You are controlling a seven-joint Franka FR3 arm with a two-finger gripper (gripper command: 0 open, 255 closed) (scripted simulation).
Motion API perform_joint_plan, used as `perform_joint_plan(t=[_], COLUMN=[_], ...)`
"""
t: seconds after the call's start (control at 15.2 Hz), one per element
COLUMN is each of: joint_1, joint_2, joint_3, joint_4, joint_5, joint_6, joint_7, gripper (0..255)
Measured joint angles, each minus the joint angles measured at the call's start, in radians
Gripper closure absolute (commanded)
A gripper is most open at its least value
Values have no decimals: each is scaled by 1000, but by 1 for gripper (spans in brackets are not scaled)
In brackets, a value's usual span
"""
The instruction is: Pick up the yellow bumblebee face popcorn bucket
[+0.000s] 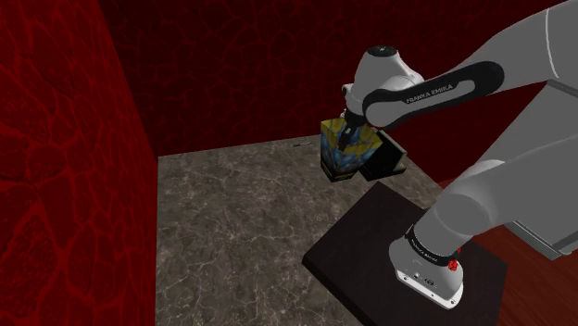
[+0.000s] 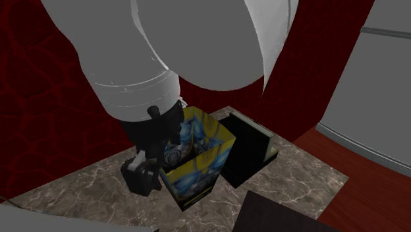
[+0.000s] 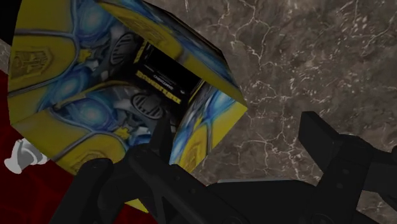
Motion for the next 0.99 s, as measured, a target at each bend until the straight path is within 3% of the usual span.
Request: perform_joint_plan(t=[0.46,0.53,0.99], joint_1=[-27,-30,-32], joint_2=[94,100,106], joint_3=[10,10,10], joint_4=[-38,-40,-41], joint_5=[-47,-51,-54], joint_6=[132,140,148], joint_7=[41,43,44], gripper=[0,255,255])
